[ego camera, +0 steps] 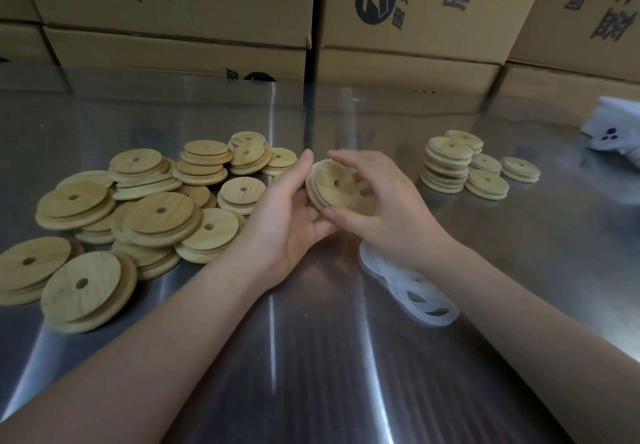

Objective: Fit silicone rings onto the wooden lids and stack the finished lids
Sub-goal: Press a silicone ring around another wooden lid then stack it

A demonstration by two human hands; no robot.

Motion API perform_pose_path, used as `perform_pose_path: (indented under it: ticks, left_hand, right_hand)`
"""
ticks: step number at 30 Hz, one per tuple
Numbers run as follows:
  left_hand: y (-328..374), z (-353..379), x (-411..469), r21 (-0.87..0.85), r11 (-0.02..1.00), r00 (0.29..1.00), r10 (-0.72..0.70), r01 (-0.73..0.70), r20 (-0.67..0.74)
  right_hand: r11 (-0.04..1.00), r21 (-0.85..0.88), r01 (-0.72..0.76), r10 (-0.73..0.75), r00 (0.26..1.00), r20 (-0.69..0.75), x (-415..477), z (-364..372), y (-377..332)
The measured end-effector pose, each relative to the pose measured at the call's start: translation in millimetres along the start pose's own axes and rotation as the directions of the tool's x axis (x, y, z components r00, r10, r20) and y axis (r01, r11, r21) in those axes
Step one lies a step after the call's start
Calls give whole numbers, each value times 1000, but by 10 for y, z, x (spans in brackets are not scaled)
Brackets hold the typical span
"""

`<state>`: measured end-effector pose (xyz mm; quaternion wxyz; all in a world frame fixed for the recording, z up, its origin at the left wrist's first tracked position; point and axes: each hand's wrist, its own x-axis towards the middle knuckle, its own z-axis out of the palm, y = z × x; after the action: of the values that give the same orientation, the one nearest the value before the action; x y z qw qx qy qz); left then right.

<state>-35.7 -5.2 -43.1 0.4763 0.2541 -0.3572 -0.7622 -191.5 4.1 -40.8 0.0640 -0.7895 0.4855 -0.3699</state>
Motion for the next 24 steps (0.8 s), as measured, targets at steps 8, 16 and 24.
perform_pose_path:
  ticks: [8, 16, 24]
  left_hand:
    - [-4, -18, 10, 94, 995, 1000, -18, 16, 16]
    - [-22, -45, 28, 205, 978, 998, 10, -23, 67]
    - [-70, 11, -5, 440, 895, 996, 87, -79, 1]
  right_hand:
    - [1000, -12, -1, 1, 1000, -20, 6, 16, 40]
    - [1000, -14, -8, 8, 1000, -12, 14, -8, 31]
    - [996, -73, -54, 46, 993, -107, 60, -137, 103]
